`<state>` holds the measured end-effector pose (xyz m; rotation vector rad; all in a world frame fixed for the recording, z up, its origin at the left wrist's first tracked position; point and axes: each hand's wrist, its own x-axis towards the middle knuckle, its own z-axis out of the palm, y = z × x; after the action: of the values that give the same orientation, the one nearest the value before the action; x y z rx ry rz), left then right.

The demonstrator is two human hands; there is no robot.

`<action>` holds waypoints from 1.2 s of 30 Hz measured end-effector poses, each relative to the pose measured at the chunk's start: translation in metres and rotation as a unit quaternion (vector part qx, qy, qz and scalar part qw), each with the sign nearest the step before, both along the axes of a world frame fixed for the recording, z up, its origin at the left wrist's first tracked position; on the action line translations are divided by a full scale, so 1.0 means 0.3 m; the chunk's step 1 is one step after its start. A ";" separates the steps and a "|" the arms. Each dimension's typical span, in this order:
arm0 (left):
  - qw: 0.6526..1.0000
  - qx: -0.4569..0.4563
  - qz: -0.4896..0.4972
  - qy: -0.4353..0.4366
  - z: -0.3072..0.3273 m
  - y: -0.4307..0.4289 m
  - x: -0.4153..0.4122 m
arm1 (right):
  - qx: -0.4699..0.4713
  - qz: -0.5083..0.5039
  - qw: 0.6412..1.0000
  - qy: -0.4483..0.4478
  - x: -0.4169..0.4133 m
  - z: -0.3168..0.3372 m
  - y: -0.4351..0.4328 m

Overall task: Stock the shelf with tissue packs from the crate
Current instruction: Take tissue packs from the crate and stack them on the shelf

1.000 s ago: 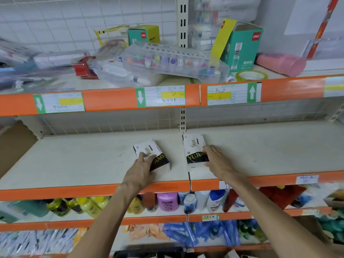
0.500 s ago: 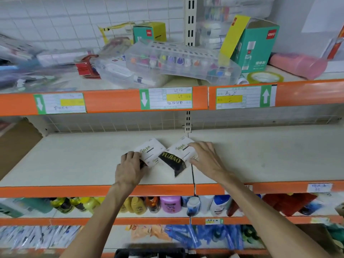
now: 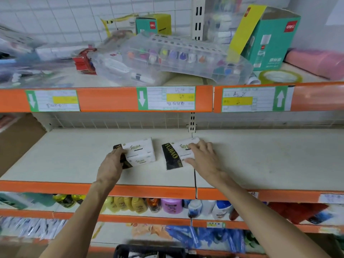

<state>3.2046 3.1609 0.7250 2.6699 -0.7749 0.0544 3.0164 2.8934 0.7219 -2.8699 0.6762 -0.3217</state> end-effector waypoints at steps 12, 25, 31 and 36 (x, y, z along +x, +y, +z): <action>0.998 0.011 -0.039 -0.057 -0.034 -0.053 0.026 | 0.029 0.063 0.997 0.026 0.151 -0.021 0.045; 0.997 0.057 -0.052 0.021 -0.030 -0.199 0.213 | 0.016 0.035 0.995 0.094 0.271 0.023 -0.011; 0.996 0.070 -0.049 0.011 -0.024 -0.233 0.283 | 0.047 0.015 0.993 0.107 0.319 0.039 0.017; 0.988 0.099 -0.095 0.068 0.014 -0.257 0.361 | 0.089 0.011 0.991 0.100 0.334 0.064 -0.009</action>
<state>3.3128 3.0838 0.7292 2.7320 -1.0322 -0.2645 3.1167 2.8906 0.7410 -2.7578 0.6698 0.0299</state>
